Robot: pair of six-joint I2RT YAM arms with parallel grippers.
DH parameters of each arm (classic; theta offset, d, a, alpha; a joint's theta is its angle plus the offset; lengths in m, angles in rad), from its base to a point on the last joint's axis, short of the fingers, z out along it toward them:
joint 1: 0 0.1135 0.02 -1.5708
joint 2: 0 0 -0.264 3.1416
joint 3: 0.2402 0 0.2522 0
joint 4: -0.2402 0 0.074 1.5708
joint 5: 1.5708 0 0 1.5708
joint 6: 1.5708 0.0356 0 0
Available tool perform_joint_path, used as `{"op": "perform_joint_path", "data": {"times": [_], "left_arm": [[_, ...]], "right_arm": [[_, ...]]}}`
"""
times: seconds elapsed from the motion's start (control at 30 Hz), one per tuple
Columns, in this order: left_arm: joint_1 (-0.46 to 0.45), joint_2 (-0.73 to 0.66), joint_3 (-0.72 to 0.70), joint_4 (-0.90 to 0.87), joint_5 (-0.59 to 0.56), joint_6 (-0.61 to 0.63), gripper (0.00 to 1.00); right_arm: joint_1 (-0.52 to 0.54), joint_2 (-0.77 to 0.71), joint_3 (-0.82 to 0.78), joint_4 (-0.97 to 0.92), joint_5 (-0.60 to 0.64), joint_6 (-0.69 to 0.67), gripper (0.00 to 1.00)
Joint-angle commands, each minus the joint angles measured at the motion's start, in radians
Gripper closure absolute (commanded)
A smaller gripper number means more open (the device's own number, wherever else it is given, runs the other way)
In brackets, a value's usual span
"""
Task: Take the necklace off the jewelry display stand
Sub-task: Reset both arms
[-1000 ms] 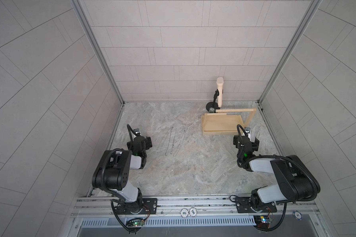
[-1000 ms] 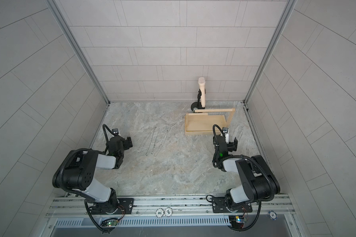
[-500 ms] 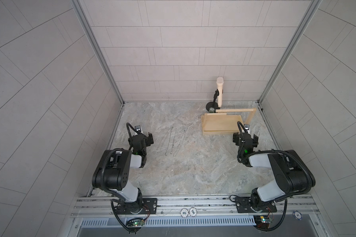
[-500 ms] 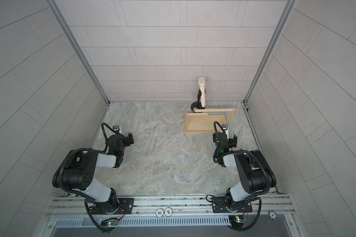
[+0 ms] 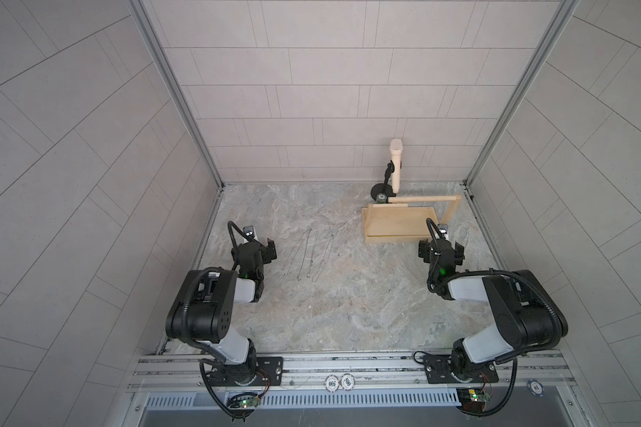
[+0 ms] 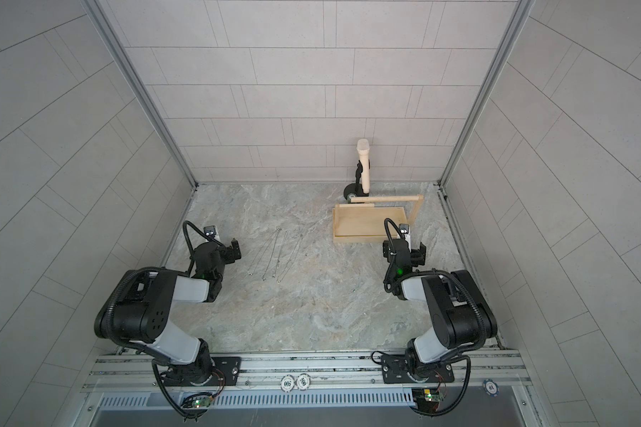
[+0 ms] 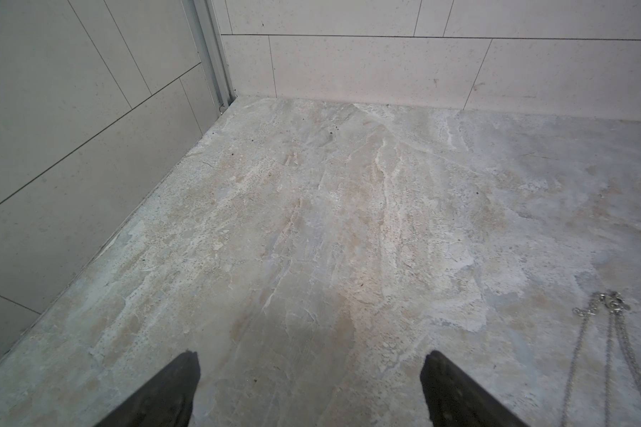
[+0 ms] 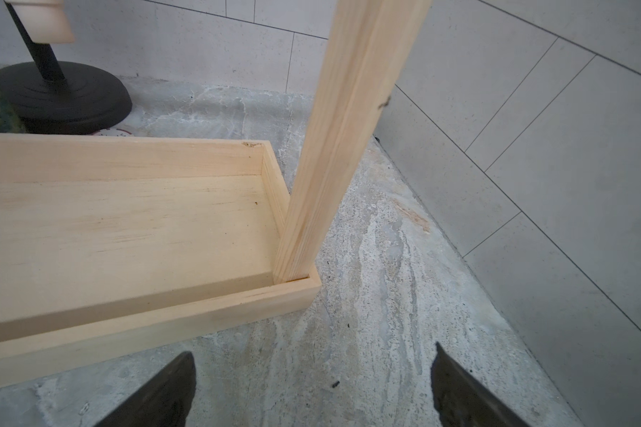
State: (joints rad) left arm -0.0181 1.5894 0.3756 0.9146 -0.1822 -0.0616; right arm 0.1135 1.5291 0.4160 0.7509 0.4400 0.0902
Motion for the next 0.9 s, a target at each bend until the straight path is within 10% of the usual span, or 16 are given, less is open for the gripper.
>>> {"op": "perform_joint_path", "data": {"times": [0.0,0.87], "left_arm": [[0.001,-0.005,0.006,0.032,0.002,0.019,0.0],[0.001,-0.005,0.006,0.032,0.002,0.018,0.0]], "right_arm": [[-0.008,-0.03,-0.007,0.006,-0.015,0.003,0.0],[-0.043,-0.02,0.021,-0.04,-0.204,-0.036,0.0]]}}
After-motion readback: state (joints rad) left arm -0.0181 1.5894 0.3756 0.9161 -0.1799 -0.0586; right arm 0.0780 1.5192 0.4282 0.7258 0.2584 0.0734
